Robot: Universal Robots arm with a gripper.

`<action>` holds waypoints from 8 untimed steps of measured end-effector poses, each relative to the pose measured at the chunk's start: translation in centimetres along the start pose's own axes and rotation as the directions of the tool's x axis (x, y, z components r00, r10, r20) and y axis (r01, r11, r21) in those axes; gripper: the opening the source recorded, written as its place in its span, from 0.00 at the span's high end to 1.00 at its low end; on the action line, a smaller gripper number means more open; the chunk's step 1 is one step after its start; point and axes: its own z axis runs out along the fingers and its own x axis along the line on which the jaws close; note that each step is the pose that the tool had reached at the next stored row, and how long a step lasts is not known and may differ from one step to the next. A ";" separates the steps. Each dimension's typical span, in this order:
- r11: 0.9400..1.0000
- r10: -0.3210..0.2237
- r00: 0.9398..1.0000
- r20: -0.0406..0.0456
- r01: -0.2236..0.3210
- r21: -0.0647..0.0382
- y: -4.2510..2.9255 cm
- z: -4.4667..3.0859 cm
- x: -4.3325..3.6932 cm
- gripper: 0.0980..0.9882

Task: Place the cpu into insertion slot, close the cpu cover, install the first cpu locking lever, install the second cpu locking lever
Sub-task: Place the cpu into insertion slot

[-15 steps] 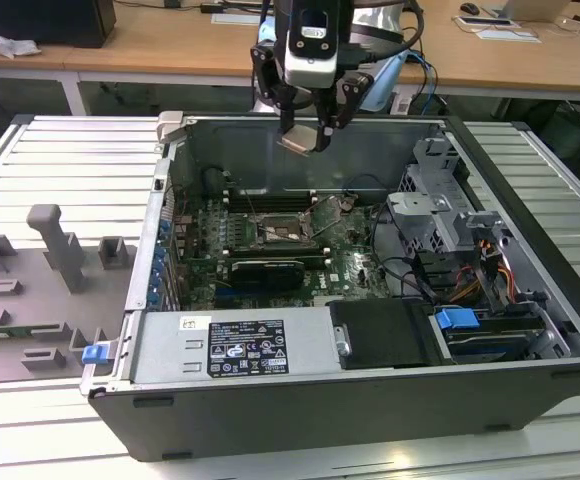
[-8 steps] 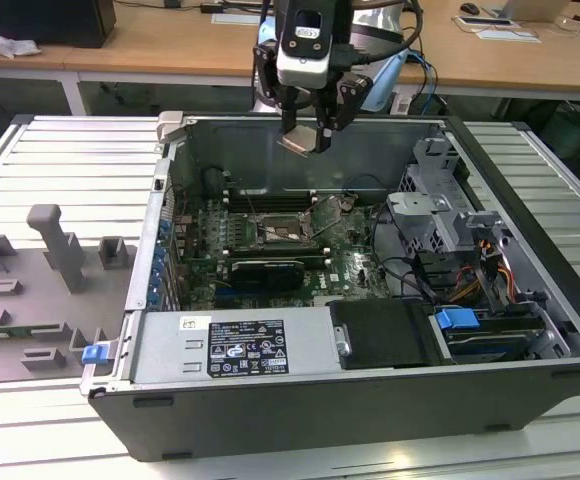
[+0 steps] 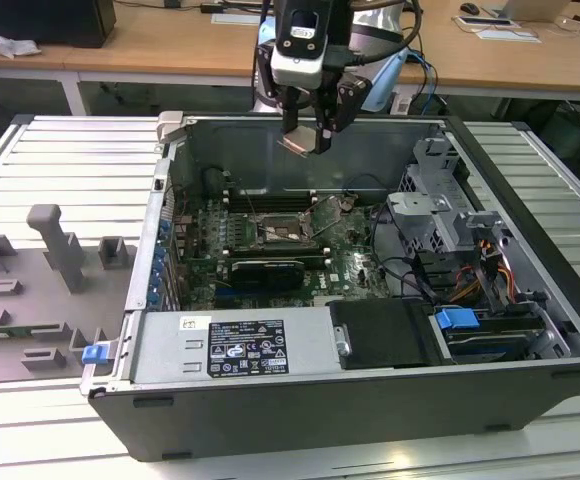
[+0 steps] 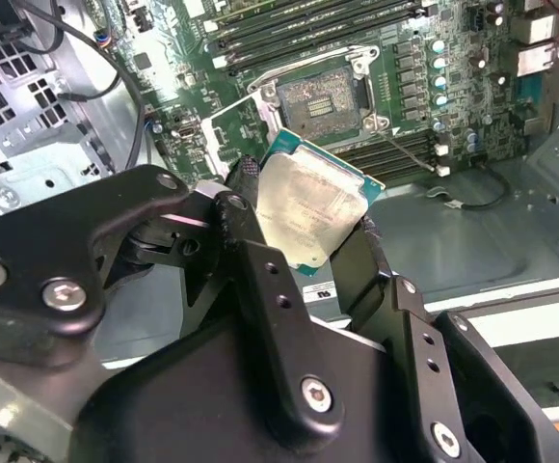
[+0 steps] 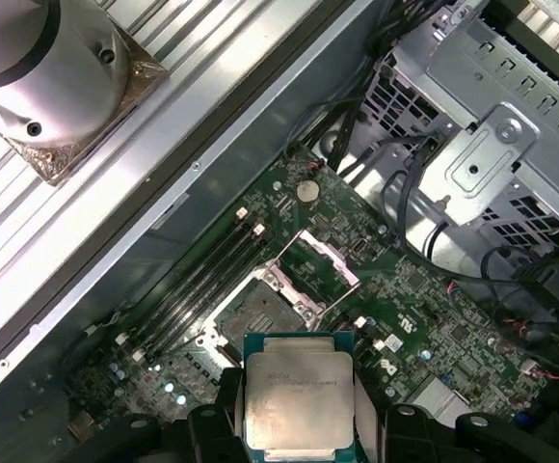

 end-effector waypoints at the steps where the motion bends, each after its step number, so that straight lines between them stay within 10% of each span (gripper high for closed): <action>1: 1.000 0.009 1.000 0.001 -0.009 0.000 0.00 0.01 0.00 0.50; 8: 0.999 0.045 0.999 0.004 -0.045 -0.001 0.00 0.04 0.00 0.50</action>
